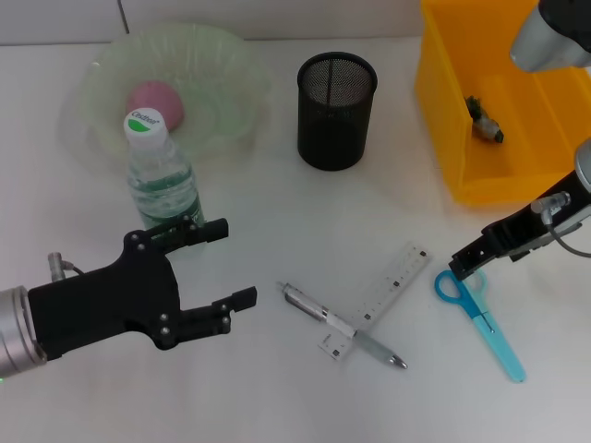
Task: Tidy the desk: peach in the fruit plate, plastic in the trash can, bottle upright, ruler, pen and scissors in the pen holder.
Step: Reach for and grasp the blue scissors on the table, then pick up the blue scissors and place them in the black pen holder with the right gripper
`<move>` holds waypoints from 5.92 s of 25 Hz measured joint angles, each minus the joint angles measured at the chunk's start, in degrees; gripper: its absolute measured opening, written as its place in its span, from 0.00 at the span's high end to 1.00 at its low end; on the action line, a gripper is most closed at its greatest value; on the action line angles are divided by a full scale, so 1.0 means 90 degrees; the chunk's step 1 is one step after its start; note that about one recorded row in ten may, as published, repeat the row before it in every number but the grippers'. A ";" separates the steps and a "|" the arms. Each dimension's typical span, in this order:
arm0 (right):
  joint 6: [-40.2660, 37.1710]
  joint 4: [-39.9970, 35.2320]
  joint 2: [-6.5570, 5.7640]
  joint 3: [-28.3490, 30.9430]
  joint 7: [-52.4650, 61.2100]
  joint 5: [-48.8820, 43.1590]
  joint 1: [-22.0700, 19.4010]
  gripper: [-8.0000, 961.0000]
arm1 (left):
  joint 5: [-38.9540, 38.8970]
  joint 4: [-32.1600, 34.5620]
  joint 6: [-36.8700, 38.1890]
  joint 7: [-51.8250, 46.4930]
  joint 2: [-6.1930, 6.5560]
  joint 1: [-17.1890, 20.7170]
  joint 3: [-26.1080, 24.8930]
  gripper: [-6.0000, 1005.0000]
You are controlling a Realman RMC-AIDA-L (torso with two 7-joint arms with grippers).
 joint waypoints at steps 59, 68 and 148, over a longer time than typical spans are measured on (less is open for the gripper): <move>0.1173 0.2023 -0.0001 -0.0822 0.0030 -0.0238 0.0727 0.76 | 0.0041 -0.0360 -0.0171 0.0435 -0.0030 0.0041 -0.0029 0.20; 0.1180 0.2128 -0.0010 -0.0802 0.0030 -0.0275 0.0764 0.78 | 0.0041 -0.0361 -0.0183 0.0435 -0.0030 0.0055 -0.0041 0.20; 0.7370 0.1470 -0.0054 -0.1045 -0.6513 0.6506 -0.0577 0.88 | 0.0009 -0.0436 -0.0194 0.0435 -0.0040 0.0030 0.0010 0.20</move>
